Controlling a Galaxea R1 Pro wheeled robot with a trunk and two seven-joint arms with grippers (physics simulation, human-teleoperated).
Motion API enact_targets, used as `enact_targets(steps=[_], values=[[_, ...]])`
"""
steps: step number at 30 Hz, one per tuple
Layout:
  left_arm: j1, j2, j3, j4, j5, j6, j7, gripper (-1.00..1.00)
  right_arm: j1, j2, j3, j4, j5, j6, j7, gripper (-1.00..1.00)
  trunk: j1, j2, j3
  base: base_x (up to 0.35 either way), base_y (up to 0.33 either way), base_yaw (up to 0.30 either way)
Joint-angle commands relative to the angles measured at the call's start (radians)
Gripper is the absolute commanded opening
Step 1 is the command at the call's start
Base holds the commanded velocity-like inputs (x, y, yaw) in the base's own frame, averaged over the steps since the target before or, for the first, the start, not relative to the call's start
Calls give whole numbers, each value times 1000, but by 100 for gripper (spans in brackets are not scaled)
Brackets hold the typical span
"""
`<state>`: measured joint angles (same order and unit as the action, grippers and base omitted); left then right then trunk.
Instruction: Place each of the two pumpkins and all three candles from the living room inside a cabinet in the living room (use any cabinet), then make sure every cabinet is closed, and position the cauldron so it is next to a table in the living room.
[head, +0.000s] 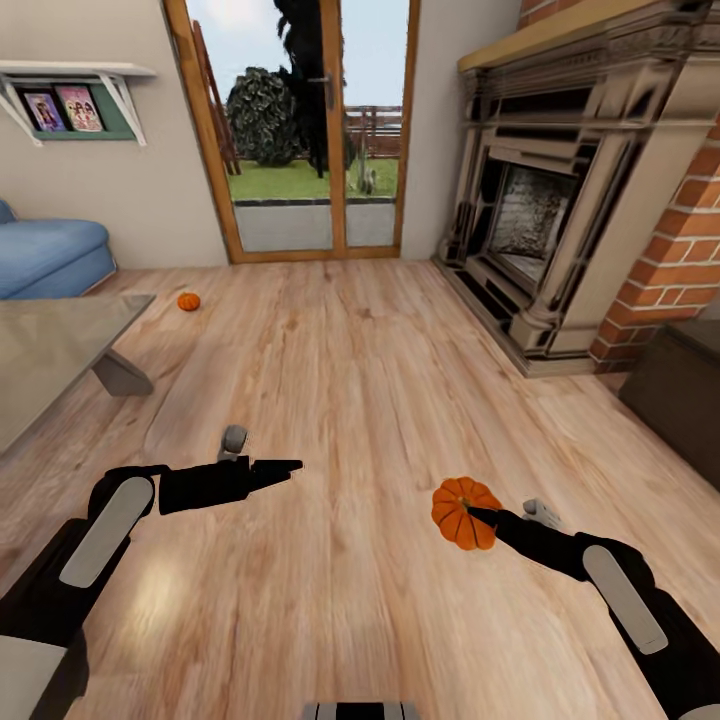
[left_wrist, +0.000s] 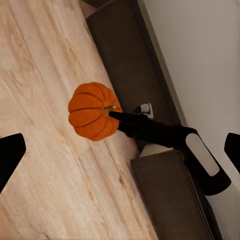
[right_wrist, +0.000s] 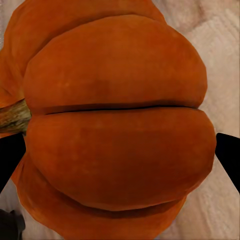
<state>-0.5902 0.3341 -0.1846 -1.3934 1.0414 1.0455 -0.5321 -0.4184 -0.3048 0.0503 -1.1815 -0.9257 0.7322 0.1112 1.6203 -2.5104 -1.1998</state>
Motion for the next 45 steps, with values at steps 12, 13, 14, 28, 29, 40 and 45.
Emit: enact_targets(steps=[12,13,14,28,29,40,45], values=[[-1,0,-1,0,-4,2,-6,100,0,-1,1,0,-4,3,4,-100,0,0,-1,338,-76,289],[-1,0,-1,0,-4,2,-6,100,0,-1,1,0,-4,3,4,-100,0,0,-1,338,-74,289],[-1,0,-1,0,-4,2,-6,100,0,-1,1,-1,-4,3,4,-100,0,0,-1,338,-73,289],[0,0,-1,0,-5,2,-6,100,0,-1,2,-2,-4,3,4,-100,0,0,-1,338,-71,225],[0,0,-1,0,-5,2,-6,100,0,-1,2,-1,-4,3,4,-100,0,0,-1,338,-71,36],[-1,0,-1,1,-6,2,-5,100,1,-2,3,-1,-5,-75,11,-100,0,0,-1,332,-106,6],[-1,0,-1,2,-7,2,-6,100,1,-2,3,-1,-5,-78,11,-100,0,0,-1,327,-122,0]])
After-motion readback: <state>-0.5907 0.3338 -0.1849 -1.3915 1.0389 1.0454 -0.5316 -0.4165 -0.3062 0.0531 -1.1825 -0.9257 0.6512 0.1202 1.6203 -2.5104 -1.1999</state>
